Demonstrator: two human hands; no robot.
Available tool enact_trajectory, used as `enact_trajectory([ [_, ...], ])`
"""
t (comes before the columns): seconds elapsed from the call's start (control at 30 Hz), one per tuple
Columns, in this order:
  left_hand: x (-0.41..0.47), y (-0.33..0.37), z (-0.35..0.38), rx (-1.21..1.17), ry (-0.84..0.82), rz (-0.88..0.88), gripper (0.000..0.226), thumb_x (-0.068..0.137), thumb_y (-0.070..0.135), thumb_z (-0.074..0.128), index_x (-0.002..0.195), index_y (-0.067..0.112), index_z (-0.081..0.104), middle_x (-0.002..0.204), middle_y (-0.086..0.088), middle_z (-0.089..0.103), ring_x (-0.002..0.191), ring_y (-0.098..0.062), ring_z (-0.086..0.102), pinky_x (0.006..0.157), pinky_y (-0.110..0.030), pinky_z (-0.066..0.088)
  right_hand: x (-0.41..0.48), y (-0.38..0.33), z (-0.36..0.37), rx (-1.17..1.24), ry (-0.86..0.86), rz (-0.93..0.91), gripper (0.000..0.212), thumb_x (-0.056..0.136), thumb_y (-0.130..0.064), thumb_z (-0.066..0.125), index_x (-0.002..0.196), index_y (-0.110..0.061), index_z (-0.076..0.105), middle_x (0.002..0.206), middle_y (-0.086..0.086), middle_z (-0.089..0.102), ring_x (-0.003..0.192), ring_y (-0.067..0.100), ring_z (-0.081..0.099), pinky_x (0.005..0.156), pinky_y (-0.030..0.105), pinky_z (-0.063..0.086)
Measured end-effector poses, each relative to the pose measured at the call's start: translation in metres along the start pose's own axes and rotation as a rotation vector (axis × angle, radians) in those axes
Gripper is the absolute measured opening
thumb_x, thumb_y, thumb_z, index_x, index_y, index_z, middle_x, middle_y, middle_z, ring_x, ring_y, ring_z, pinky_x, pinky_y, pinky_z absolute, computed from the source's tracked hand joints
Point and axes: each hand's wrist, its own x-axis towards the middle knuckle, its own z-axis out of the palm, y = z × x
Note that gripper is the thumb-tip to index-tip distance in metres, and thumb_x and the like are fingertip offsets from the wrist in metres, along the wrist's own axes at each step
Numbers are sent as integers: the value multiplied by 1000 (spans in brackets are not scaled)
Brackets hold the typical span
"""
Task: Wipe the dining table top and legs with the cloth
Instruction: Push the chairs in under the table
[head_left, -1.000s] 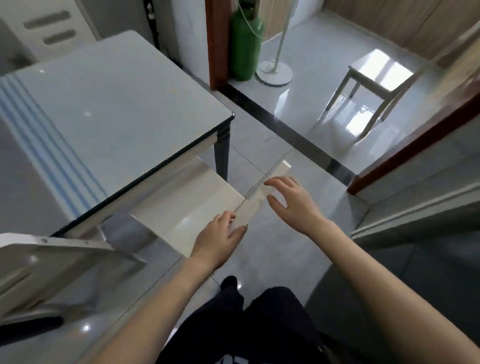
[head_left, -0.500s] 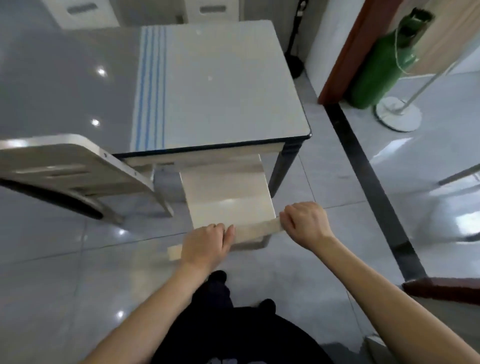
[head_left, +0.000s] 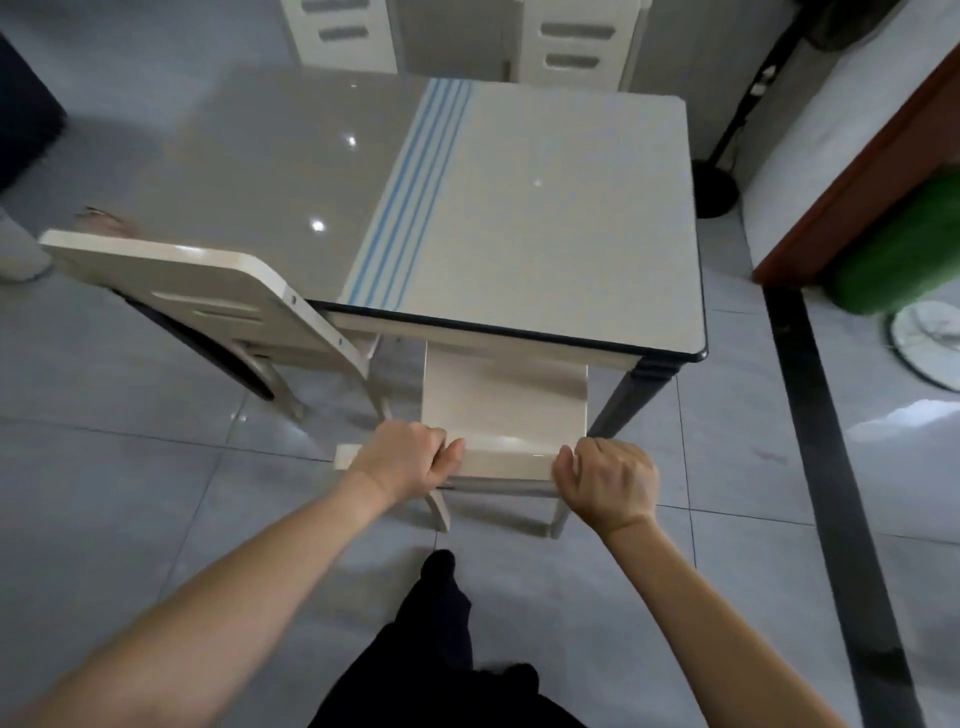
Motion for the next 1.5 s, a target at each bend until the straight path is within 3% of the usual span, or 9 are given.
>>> enact_trajectory([
  [0.07, 15, -9, 0, 3, -1, 11, 75, 84, 57, 1, 74, 16, 63, 68, -5, 68, 63, -30, 64, 53, -32, 38, 14, 0, 2, 15, 58, -12, 59, 96, -38, 26, 50, -14, 54, 45, 2, 52, 38, 22, 48, 45, 22, 32],
  [0.2, 40, -28, -1, 4, -11, 0, 75, 82, 57, 1, 72, 15, 62, 66, -4, 66, 62, -28, 62, 53, -31, 32, 41, -3, 7, 8, 156, -36, 45, 87, -31, 43, 45, -13, 47, 40, 3, 45, 36, 23, 43, 48, 23, 21],
  [0.37, 62, -46, 0, -22, -5, 13, 71, 83, 56, 4, 68, 17, 60, 63, 1, 64, 57, -22, 59, 53, -31, 42, 65, -4, 16, -3, 175, -37, 43, 86, -28, 44, 45, -14, 45, 41, 2, 43, 37, 24, 42, 44, 25, 26],
  [0.73, 87, -50, -2, -57, 11, 10, 63, 89, 54, 12, 60, 17, 54, 54, 2, 57, 48, -21, 55, 48, -31, 46, 90, 11, 30, -5, 221, -58, 53, 94, -30, 29, 47, -14, 47, 43, 3, 46, 38, 24, 43, 40, 25, 35],
  [0.8, 90, -49, -3, -49, 0, 21, 62, 89, 53, 13, 59, 17, 52, 52, 2, 55, 46, -21, 53, 47, -31, 45, 92, 13, 31, -15, 214, -51, 48, 91, -28, 34, 48, -14, 47, 44, 2, 45, 38, 24, 43, 40, 26, 36],
  [1.0, 102, -70, -3, 7, 4, 43, 68, 84, 56, 8, 61, 14, 57, 57, -1, 59, 52, -23, 56, 48, -28, 31, 104, -2, 35, 11, 272, -13, 53, 94, -30, 27, 46, -15, 43, 41, 1, 41, 37, 23, 40, 41, 25, 31],
  [1.23, 123, -117, -11, 38, 28, 28, 57, 84, 54, 8, 63, 23, 51, 60, 1, 59, 55, -22, 56, 49, -28, 36, 128, -42, 42, 11, 234, 25, 38, 83, -24, 45, 46, -15, 48, 42, 2, 47, 38, 23, 46, 44, 23, 27],
  [1.33, 131, -115, -12, 37, 40, 27, 52, 84, 54, 6, 60, 27, 44, 56, 2, 55, 51, -20, 52, 46, -27, 31, 139, -36, 44, 4, 239, 20, 37, 81, -23, 46, 45, -15, 48, 41, 2, 46, 37, 22, 44, 47, 23, 22],
  [1.5, 143, -96, -10, 71, 49, 2, 65, 83, 54, 4, 65, 21, 57, 57, 4, 55, 53, -20, 54, 47, -27, 32, 150, -9, 44, -14, 281, -20, 40, 82, -22, 43, 42, -15, 45, 39, 1, 41, 35, 22, 40, 46, 23, 20],
])
